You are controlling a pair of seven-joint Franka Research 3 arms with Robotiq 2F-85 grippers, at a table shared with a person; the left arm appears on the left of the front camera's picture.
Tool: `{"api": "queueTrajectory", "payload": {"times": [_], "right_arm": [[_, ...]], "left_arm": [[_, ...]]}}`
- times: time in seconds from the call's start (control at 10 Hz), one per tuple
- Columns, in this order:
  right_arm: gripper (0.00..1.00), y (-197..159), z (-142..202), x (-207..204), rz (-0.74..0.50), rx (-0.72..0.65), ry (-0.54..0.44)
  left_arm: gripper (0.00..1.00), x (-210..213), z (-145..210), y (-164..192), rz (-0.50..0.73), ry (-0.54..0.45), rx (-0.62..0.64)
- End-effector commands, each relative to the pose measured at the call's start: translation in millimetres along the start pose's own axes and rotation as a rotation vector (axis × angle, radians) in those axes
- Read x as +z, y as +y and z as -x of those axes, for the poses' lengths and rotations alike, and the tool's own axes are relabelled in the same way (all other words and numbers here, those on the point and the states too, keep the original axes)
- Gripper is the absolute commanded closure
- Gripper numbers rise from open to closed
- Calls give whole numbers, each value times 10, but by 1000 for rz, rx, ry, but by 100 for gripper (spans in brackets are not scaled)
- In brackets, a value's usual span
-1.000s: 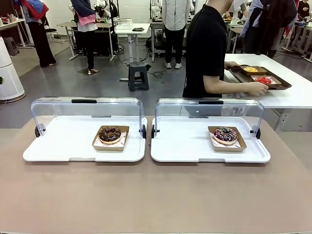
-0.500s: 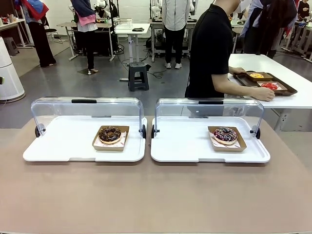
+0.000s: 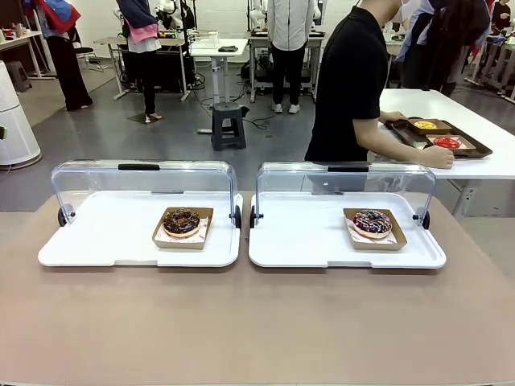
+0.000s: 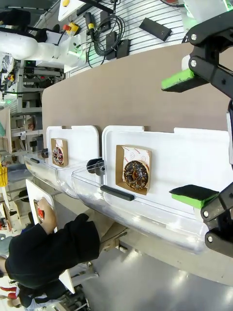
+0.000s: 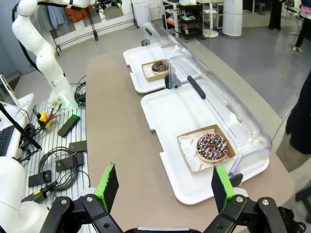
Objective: Provide the desired donut to the person.
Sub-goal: Place the picked Paper togo box onto the Handle tray extended by the person.
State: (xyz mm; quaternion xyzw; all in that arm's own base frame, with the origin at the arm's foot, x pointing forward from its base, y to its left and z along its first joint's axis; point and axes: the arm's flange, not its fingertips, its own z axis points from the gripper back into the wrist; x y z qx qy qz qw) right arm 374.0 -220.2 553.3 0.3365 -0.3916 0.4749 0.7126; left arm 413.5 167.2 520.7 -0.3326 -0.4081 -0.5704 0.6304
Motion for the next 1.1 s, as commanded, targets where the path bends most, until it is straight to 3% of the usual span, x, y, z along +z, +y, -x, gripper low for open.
{"api": "queueTrajectory", "payload": {"times": [0.0, 1.0], "right_arm": [[0, -3, 11, -13, 5, 7, -12], [0, -3, 11, -13, 5, 7, -12]], "left_arm": [[0, 2, -2, -20, 2, -2, 4], [0, 2, -2, -20, 2, -2, 4]]}}
